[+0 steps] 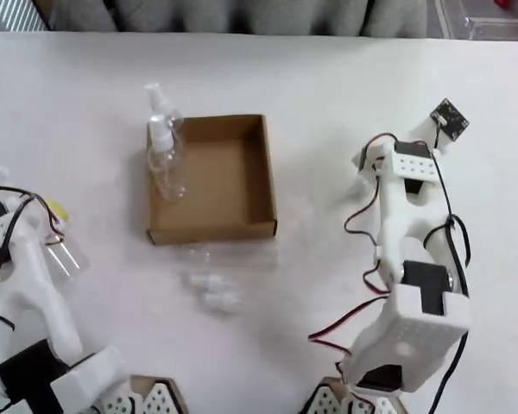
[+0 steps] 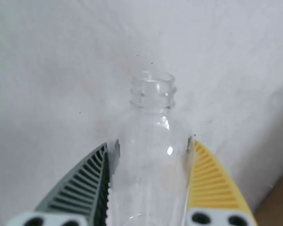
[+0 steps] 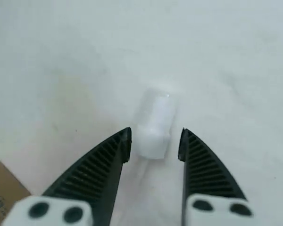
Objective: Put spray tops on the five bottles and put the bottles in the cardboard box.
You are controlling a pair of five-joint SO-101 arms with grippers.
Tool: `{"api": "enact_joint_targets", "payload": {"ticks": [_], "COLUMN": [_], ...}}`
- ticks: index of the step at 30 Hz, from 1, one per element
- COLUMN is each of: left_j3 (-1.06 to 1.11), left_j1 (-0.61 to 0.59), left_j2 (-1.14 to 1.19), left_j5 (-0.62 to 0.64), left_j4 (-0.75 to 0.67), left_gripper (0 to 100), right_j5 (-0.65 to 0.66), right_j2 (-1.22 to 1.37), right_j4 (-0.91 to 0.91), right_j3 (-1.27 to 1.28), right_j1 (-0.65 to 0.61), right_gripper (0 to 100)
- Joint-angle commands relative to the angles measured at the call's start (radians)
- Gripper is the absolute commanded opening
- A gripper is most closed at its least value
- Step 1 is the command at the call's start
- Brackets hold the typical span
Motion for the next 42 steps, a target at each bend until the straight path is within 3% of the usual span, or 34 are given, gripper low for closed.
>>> {"api": "enact_joint_targets", "payload": {"ticks": [1, 7, 16, 19, 25, 29, 36, 42], "left_j3": [-0.006, -0.006, -0.006, -0.006, -0.005, -0.003, 0.000, 0.002], "left_j1": [0.013, 0.013, 0.013, 0.013, 0.013, 0.013, 0.012, 0.019], "left_j2": [-0.053, -0.053, -0.053, -0.053, -0.053, -0.053, -0.064, -0.278], "left_j5": [-0.009, -0.009, -0.009, -0.009, -0.011, -0.091, -0.092, -0.092], "left_j4": [-0.023, -0.023, -0.023, -0.023, -0.017, -0.015, -0.015, 0.074], "left_gripper": [5, 5, 5, 5, 5, 5, 5, 5], "right_j5": [-0.009, -0.009, 0.000, 0.011, 0.181, 0.183, 0.189, 0.190], "right_j2": [0.015, 0.071, 0.088, 0.091, 0.153, 0.189, 0.197, 0.196], "right_j4": [0.019, 0.019, 0.019, 0.015, -0.001, 0.059, 0.130, 0.179], "right_j3": [-0.087, -0.124, -0.123, -0.123, -0.147, -0.207, -0.262, -0.262], "right_j1": [-0.004, -0.005, -0.021, -0.031, -0.067, -0.044, -0.015, -0.008], "right_gripper": [14.6, 21.4, 21.3, 15.4, 1.3, 1.9, 1.6, 1.6]}}
